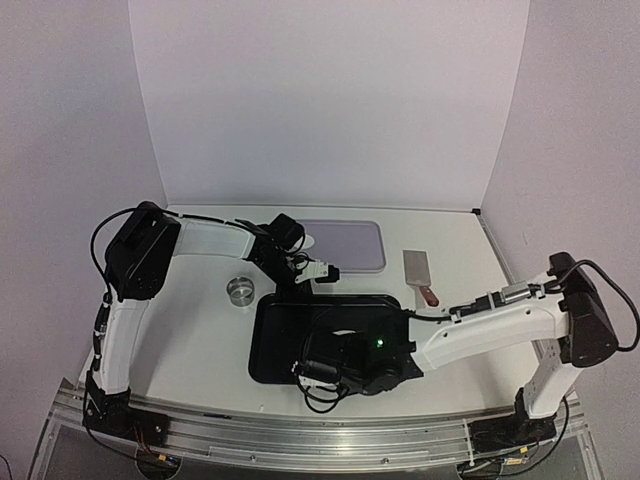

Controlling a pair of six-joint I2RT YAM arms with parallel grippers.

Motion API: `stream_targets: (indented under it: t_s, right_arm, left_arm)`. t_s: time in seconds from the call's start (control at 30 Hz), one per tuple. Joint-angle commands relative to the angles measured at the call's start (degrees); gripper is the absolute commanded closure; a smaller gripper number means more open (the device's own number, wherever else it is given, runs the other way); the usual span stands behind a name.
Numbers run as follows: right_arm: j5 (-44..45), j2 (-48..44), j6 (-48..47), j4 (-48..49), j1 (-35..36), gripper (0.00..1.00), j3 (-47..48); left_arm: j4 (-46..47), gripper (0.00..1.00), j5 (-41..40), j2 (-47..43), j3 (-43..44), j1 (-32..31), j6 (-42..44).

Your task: Roll out the dumpling wrappers from the dough

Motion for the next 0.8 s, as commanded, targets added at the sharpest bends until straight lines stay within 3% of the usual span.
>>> stream_targets:
  t_s: [0.0, 0.43, 0.6, 0.77]
  right_arm:
    - [-10.0, -0.4, 11.2, -14.7, 2.8, 1.0, -6.3]
    - [-8.3, 6.2, 3.1, -11.3, -3.1, 1.0, 4.3]
    - [-9.1, 2.7, 8.0, -13.4, 0.2, 1.0, -1.0]
    - [-11.2, 1.0, 20.1, -18.4, 5.6, 1.0, -5.5]
  left_arm:
    - [3.6, 1.0, -6.0, 0.6, 0.2, 0.9, 3.6]
    - [3.6, 1.0, -6.4, -0.3, 0.1, 0.9, 3.6]
    - [3.8, 1.0, -6.4, -0.2, 0.0, 0.9, 3.6]
    - [4.3, 1.0, -6.1, 0.2, 0.0, 0.9, 3.4]
